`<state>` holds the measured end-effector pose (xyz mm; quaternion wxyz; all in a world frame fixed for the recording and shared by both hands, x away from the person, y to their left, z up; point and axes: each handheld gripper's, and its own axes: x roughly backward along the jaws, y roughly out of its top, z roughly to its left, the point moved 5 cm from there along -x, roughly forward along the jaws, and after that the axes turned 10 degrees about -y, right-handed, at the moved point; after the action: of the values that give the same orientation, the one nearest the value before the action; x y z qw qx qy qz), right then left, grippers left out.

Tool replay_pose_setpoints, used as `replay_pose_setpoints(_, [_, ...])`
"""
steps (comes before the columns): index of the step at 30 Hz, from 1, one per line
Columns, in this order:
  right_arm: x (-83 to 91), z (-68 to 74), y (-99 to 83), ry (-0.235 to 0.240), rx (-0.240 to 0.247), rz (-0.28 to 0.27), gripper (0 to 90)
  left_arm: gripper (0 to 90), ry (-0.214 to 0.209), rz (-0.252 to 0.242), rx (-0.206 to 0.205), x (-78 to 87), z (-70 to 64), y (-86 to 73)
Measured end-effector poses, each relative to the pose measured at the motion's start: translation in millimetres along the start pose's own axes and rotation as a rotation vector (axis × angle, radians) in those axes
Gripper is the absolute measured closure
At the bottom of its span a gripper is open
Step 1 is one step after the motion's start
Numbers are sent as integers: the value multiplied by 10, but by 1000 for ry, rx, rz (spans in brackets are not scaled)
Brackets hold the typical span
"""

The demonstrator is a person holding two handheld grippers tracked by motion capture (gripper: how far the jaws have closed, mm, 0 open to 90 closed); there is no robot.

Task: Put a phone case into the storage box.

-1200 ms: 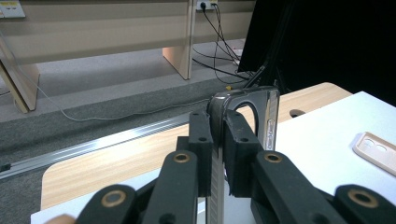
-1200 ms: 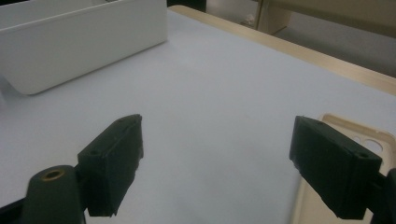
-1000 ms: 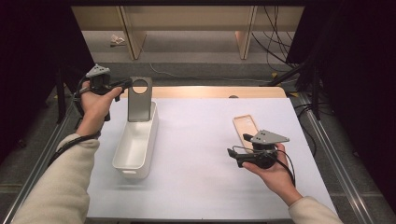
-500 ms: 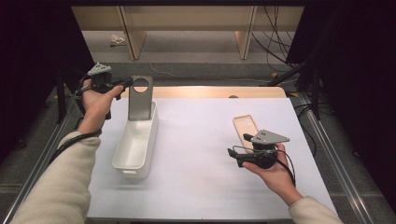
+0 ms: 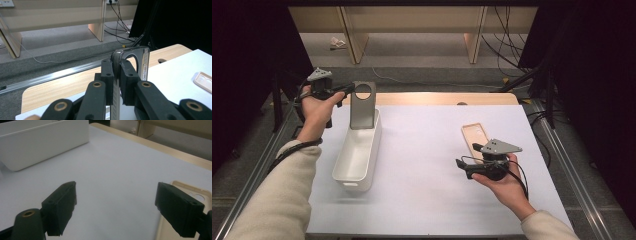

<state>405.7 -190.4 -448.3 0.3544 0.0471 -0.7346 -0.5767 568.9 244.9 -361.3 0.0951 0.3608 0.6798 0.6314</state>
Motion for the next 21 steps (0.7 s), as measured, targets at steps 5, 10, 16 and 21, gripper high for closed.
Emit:
replay_pose_setpoints(5, [-2, 2, 1, -1, 0, -1, 185, 823, 1, 3, 4, -19, 8, -2])
replay_pose_setpoints(10, [-2, -1, 0, 0, 0, -1, 185, 823, 0, 1, 5, -33, 8, 11])
replay_pose_setpoints(16, [0, -4, 2, -1, -1, -2, 185, 823, -1, 1, 8, -57, 13, 9])
replay_pose_setpoints(21, [1, -2, 3, -1, 1, -2, 185, 823, 0, 0, 15, -80, 19, 1])
